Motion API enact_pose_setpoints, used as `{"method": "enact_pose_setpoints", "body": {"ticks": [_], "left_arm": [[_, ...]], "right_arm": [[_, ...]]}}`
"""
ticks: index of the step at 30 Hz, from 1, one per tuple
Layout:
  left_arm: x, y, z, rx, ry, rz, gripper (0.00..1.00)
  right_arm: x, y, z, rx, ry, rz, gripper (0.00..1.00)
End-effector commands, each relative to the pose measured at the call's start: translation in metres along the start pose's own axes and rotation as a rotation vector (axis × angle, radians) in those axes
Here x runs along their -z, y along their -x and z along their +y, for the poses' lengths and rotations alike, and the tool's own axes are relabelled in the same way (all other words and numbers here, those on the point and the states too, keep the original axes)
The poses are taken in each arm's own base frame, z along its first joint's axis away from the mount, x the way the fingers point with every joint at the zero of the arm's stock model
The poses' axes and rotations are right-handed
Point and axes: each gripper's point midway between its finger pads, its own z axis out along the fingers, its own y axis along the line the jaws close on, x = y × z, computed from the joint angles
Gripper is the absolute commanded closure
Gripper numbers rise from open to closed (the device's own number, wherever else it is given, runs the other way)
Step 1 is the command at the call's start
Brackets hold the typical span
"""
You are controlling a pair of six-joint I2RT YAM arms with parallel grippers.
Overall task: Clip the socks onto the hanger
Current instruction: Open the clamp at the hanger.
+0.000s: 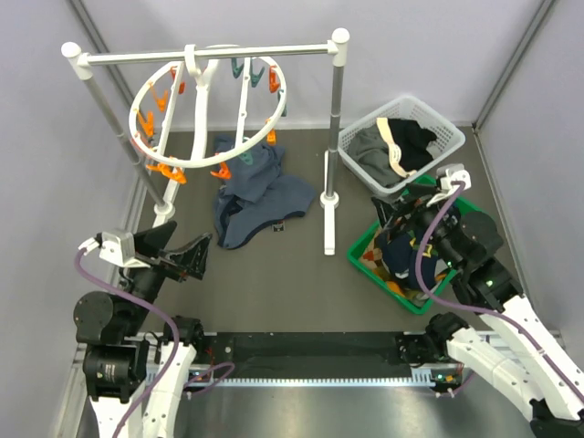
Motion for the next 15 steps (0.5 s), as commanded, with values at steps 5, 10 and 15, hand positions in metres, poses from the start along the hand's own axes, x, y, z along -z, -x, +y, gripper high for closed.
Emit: {"method": "enact_pose_setpoints", "body": {"ticks": [5,10,15], "left_arm": [[-0.013,0.022,-0.018,-0.005,-0.099,-0.049,0.01],[-0.027,0.027,-0.024,0.006,-0.15,-0.04,0.01],[-0.044,0.034,-0.018,0.023,-0.131,-0.046,0.01]], "right_arm": [[-0.002,0.016,0.057,-0.023,0.322,-0.124,0.01],[-0.009,0.012,0.096,-0.102,0.551,-0.147,0.01],[-0.021,0.022,0.128,-0.145,0.731,-0.195,0.01]]}}
